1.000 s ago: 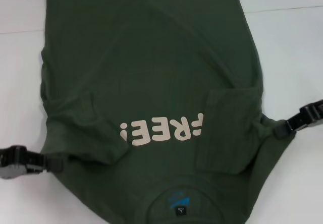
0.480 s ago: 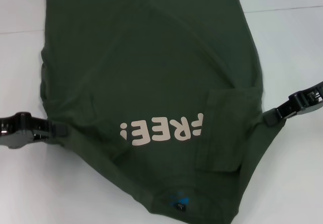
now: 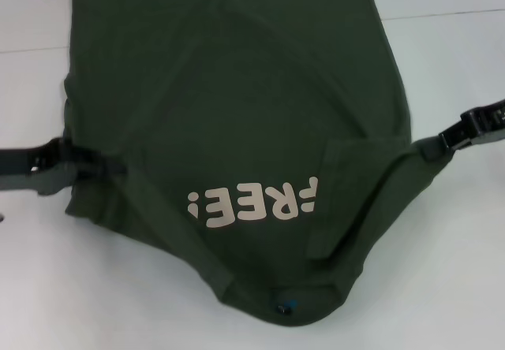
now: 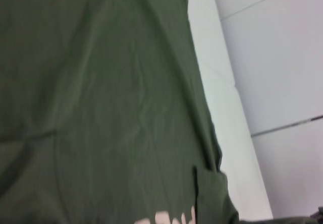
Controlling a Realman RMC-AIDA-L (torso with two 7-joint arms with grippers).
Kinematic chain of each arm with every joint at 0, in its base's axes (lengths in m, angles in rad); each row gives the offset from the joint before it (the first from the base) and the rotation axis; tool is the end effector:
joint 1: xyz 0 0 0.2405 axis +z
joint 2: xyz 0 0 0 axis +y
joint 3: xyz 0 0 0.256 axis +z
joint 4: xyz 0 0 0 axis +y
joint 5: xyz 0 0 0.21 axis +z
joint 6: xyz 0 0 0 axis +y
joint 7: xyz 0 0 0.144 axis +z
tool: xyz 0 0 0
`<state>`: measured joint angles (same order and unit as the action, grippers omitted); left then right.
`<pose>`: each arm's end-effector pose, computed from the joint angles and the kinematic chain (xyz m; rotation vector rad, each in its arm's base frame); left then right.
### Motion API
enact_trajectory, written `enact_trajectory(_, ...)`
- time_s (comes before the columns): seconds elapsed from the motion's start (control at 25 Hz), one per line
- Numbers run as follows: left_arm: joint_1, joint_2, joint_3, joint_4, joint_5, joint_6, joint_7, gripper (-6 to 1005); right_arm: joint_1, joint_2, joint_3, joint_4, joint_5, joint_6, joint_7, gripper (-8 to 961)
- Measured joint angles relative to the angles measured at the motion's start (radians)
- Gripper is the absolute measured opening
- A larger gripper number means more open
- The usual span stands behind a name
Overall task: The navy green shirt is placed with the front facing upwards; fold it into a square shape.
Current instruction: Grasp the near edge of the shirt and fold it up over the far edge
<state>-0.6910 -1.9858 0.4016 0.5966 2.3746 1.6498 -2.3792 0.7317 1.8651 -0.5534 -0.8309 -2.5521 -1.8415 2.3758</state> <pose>-0.2678 0.3537 0.0340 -2.3126 -1.9887 -0.6159 0.2645 0.3602 0.1090 -2.4719 1.6969 0.0537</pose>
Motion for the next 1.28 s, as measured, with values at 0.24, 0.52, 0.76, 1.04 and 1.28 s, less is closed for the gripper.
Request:
enact_trajectory(0.24,-0.057,-0.006,0.003,-0.037,-0.028,-0.1,0.0,46,0.02,0.004,0.001,0.0,0.017,0.044,0.004,37)
enact_trajectory(0.52,-0.082,-0.007,0.003,-0.055,-0.05,-0.172,0.002,47,0.023,0.006,0.008,0.002,0.06,0.093,0.013,38)
enact_trajectory(0.76,-0.09,-0.007,0.005,-0.051,-0.1,-0.207,0.008,48,0.012,0.003,0.012,0.002,0.107,0.127,0.023,38)
enact_trajectory(1.04,-0.1,-0.014,0.008,-0.05,-0.161,-0.264,0.024,49,0.007,0.003,0.013,0.001,0.152,0.17,0.023,39)
enact_trajectory(1.28,-0.105,-0.017,0.008,-0.047,-0.18,-0.302,0.026,50,0.006,0.007,0.019,0.001,0.16,0.212,0.025,39)
